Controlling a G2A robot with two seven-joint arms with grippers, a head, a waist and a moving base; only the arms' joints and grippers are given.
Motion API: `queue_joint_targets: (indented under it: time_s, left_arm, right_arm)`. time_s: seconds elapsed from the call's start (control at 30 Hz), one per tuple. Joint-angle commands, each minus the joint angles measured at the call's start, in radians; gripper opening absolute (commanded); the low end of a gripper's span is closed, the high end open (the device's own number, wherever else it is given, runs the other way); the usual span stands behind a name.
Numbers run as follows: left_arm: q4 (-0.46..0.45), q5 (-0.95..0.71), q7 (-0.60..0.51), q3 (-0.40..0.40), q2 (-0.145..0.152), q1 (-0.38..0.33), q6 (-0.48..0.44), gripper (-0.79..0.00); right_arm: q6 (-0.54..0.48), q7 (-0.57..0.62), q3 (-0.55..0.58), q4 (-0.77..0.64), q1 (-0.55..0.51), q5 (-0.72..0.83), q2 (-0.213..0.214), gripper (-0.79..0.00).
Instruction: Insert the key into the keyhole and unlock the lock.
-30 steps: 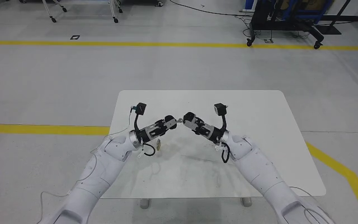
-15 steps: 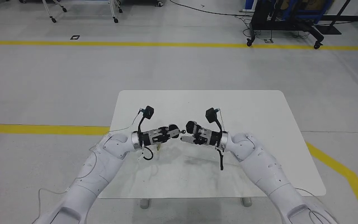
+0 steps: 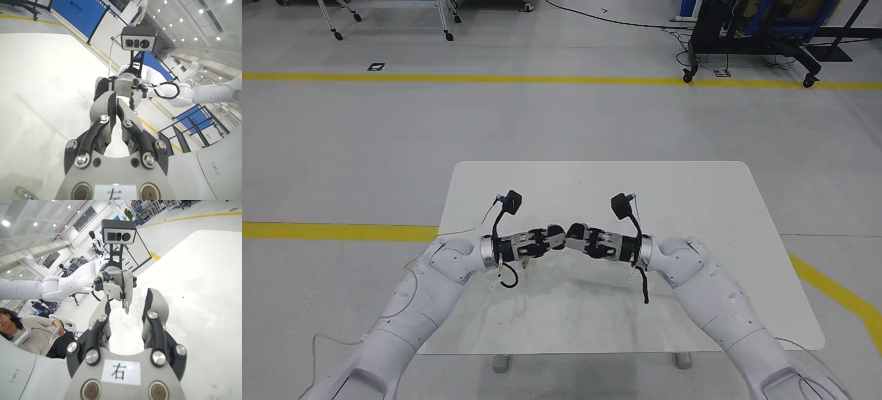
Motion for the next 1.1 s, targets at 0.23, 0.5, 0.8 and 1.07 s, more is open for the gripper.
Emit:
queue_joint_targets:
  time_s: [0.23,0.5,0.8,1.07]
  left_arm:
    - [0.001,0.0,-0.002,-0.008,0.006,-0.001,0.0,-0.785]
    - [-0.001,0.014,0.013,-0.008,0.008,0.001,0.0,-0.785]
    - [0.003,0.039,0.031,-0.004,0.008,-0.001,0.0,-0.785]
    - [0.018,0.035,0.088,-0.006,0.004,0.0,0.0,0.0]
  right_arm:
    - [-0.028,0.03,-0.017,0.039,0.023,0.072,0.0,-0.606]
    - [-0.039,0.049,-0.031,0.063,0.035,0.107,0.001,-0.668]
    - [-0.045,0.055,-0.049,0.072,0.043,0.123,0.001,-0.785]
    - [-0.058,0.039,-0.055,0.077,0.045,0.124,0.002,-0.785]
